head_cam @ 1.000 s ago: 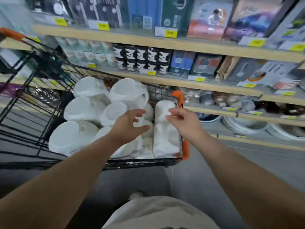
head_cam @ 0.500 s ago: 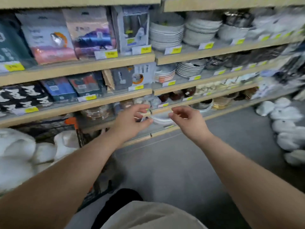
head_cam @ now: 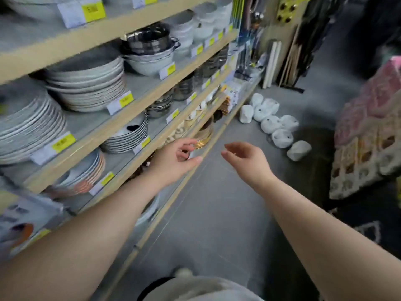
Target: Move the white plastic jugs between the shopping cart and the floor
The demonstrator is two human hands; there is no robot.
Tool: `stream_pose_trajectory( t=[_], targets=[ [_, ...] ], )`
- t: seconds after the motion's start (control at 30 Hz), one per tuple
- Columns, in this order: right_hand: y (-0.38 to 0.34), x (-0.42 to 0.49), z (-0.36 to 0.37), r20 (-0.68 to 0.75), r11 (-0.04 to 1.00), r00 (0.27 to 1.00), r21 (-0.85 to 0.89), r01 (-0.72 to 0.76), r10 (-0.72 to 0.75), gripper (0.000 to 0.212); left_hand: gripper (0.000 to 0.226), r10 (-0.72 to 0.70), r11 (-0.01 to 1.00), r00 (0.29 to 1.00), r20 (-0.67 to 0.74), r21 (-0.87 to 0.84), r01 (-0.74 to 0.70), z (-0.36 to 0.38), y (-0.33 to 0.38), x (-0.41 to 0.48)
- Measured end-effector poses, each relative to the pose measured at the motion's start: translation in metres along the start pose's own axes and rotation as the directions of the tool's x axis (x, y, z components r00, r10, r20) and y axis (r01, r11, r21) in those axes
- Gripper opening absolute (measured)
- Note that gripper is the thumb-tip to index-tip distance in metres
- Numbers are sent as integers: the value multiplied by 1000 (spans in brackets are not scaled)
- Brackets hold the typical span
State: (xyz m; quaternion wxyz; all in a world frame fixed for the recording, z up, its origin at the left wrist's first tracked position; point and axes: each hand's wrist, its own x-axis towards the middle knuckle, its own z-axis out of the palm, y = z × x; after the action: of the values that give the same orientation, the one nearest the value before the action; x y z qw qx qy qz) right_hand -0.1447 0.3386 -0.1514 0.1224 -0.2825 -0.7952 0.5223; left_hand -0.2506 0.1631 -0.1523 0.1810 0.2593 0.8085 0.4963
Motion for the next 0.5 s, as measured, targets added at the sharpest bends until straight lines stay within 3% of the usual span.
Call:
stream_pose_trajectory(
  t=[0.3,0.5],
  targets=[
    [64,116,-109,-317,975,922,85,-206,223,27,43,118,989,939,323,42,-139,112,49,186],
    [125,210,-198,-362,950,878,137,-281,312,29,42,132,986,901,413,36,-161,217,74,305]
  ],
)
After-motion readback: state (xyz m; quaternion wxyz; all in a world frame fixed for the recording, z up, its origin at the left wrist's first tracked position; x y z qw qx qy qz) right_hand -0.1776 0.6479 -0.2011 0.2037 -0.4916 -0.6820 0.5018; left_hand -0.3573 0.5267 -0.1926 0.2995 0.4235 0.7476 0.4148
